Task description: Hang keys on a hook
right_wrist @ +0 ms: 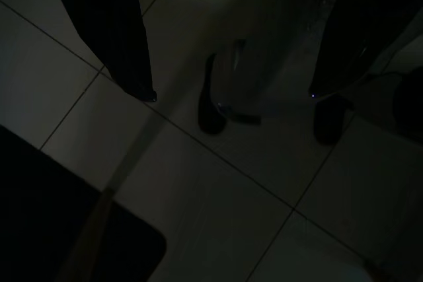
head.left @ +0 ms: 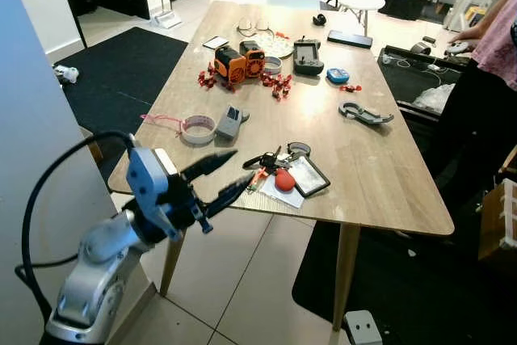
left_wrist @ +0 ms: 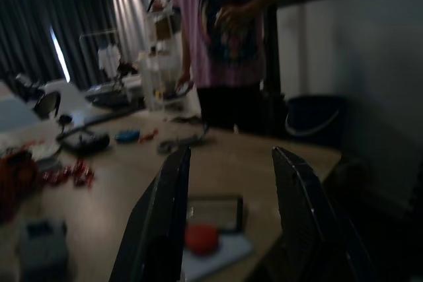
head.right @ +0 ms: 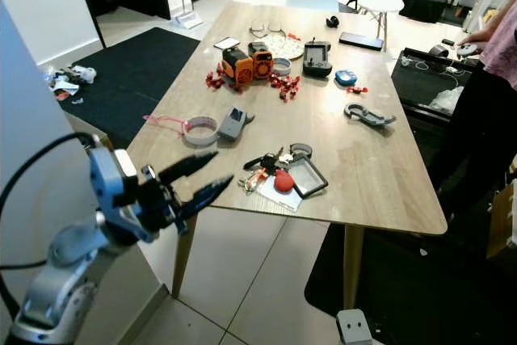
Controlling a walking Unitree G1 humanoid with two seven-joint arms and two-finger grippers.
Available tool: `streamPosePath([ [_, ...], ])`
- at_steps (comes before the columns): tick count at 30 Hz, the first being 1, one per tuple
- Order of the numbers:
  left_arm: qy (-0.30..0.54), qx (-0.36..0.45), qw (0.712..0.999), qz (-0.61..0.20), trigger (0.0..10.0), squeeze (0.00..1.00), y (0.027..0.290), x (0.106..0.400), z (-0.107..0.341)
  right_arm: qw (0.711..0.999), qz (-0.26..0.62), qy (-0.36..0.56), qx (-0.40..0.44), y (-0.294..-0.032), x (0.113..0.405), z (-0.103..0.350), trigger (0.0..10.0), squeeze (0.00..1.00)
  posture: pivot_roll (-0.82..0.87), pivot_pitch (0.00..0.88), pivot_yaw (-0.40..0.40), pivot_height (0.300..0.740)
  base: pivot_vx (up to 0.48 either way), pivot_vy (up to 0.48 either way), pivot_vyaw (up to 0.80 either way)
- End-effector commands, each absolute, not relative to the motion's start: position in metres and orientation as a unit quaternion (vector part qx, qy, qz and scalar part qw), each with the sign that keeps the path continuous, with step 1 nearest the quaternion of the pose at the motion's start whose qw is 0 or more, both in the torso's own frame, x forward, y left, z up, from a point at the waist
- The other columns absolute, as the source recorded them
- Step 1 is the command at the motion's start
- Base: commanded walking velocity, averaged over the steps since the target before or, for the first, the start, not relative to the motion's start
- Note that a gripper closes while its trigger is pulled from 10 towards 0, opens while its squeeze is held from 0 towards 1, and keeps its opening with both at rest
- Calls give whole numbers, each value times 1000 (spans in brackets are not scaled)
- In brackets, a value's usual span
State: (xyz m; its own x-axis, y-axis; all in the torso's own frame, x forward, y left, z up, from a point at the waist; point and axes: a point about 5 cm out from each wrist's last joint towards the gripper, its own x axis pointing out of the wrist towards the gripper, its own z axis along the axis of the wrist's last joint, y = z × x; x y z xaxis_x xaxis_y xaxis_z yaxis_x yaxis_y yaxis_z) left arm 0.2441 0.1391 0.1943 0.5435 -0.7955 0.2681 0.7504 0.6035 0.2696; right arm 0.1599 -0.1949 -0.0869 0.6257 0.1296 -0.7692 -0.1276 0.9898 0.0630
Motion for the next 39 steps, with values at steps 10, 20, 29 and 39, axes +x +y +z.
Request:
streamPosePath([
  [10,-73,101,918,-377,10000,0,158,238,118,903,59,426,6,-199,158,-87,10000,0,66,58,-38,740,0,0,0],
  [20,43,53,957,-281,10000,0,185,217,46,903,54,425,12,-197,159,-87,10000,0,72,45,-28,740,0,0,0],
  [29,223,31,964,-142,10000,0,208,180,-27,905,41,422,21,-194,159,-88,10000,0,70,30,-5,740,0,0,0],
  [39,303,38,950,-66,10000,0,213,162,-56,897,-56,439,6,-217,144,-91,10000,0,74,31,1,740,0,0,0],
])
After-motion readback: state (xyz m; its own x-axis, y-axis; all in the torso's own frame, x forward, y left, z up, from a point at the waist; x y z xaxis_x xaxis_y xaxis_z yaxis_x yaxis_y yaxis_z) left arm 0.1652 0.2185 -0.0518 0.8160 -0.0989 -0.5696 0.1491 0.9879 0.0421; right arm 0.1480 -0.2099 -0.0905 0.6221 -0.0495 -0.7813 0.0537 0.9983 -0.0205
